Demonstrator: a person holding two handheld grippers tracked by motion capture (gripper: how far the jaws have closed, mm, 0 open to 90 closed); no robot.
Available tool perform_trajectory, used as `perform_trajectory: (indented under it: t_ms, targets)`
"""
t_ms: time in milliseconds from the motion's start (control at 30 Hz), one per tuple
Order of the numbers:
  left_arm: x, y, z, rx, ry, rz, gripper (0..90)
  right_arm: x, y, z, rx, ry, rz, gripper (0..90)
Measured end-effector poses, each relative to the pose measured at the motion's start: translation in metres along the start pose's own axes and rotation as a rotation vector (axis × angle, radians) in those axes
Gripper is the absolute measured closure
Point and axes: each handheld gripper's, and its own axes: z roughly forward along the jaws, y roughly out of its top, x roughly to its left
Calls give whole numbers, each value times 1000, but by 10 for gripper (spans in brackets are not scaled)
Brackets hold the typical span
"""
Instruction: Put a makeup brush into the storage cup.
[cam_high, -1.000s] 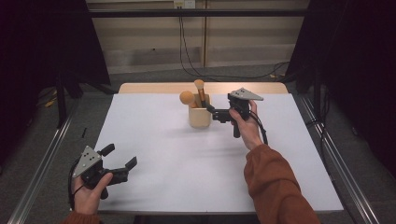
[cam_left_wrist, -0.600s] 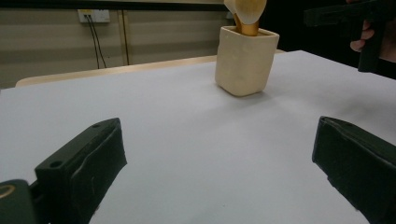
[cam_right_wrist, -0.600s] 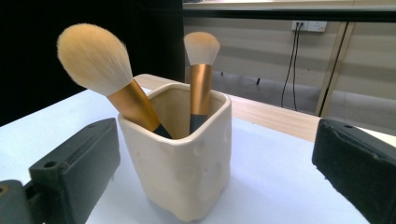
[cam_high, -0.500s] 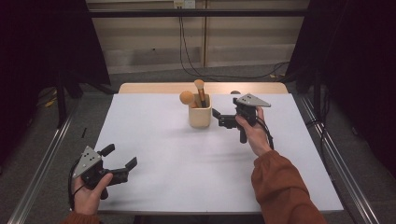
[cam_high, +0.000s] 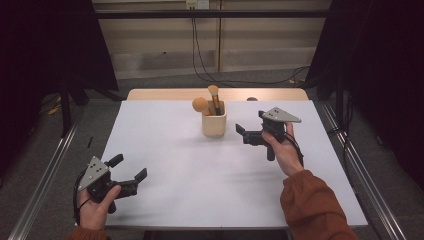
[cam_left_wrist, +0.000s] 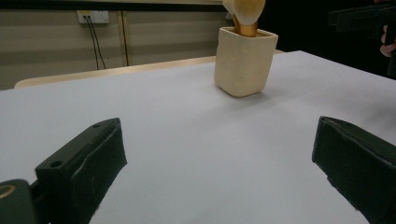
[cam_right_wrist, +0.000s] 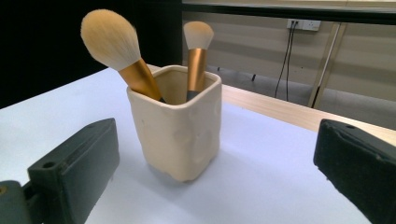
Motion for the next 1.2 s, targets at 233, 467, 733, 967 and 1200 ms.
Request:
perform_trajectory:
  t_ms: [233,467,733,967,1200]
  targets:
    - [0,-1,-2,0,5,2,25,-4,-7,-21,-14,4,22,0]
    - [0,0,-3,2,8,6,26,-7,-19,-41,-28,2,33,1]
    - [-1,0,-3,-3,8,6,25,-12,-30,-68,-52,-21,42,2]
    - [-2,0,-5,-1,5,11,26,-11,-43,-85,-31,-32,30,2]
    - [-3,-1,-7,-1,7,8,25,-10,-55,-105,-38,-53,22,1]
